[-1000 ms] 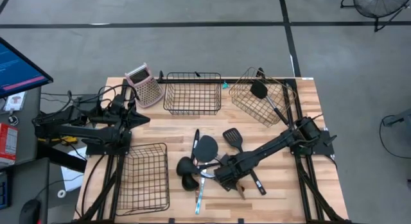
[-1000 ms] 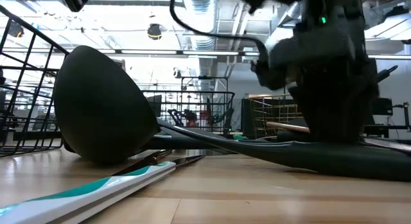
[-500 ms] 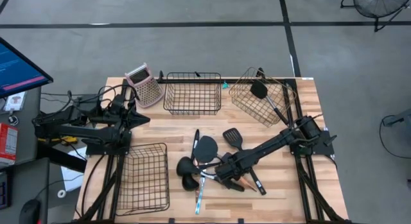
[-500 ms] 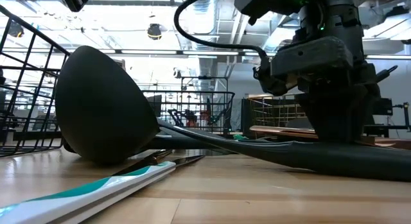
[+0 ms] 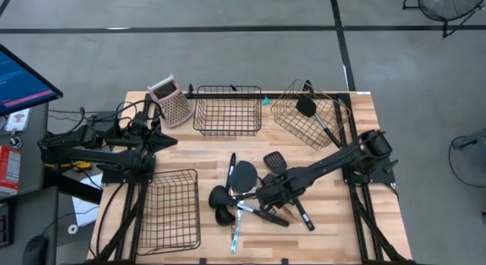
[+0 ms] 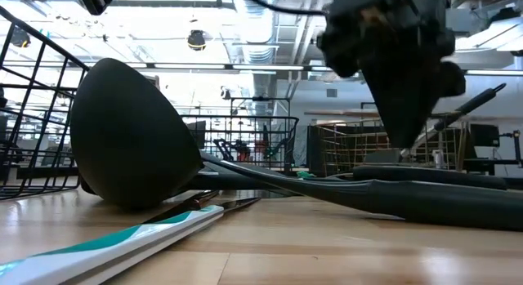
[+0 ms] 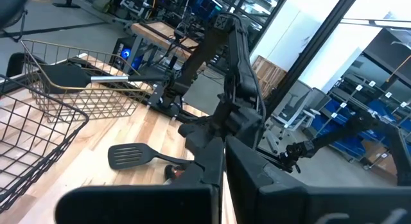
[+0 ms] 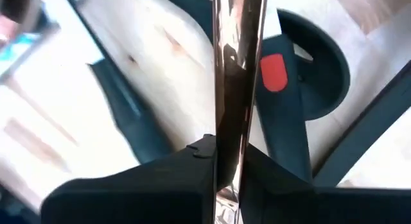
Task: Pick & Place Kitchen Items
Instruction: Put the brown knife into the top black wire basket, then put the black spatula into the bottom black wire basket
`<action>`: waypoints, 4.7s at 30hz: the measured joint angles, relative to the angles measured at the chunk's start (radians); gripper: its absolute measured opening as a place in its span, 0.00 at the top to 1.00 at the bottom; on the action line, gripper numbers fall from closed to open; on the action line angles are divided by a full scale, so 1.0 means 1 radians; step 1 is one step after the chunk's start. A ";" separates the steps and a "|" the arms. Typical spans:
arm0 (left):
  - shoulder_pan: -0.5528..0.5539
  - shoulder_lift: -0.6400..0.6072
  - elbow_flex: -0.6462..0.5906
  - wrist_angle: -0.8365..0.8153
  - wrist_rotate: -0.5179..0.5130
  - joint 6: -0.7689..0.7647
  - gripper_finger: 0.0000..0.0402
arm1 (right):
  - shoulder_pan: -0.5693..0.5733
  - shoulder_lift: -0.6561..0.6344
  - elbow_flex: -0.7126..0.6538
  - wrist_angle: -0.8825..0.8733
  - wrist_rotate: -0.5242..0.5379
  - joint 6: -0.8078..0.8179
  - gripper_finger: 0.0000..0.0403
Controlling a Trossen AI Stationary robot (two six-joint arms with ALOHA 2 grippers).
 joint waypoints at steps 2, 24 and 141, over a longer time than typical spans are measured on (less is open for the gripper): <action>0.000 0.000 0.000 0.000 0.000 0.000 0.99 | -0.006 -0.027 0.000 -0.004 0.000 -0.004 0.94; 0.000 0.000 0.000 0.000 0.000 0.027 0.99 | -0.205 -0.306 0.006 0.053 0.080 -0.145 0.94; 0.000 0.000 0.000 0.018 -0.011 0.027 0.73 | -0.551 0.001 1.012 -0.629 0.174 -0.865 0.46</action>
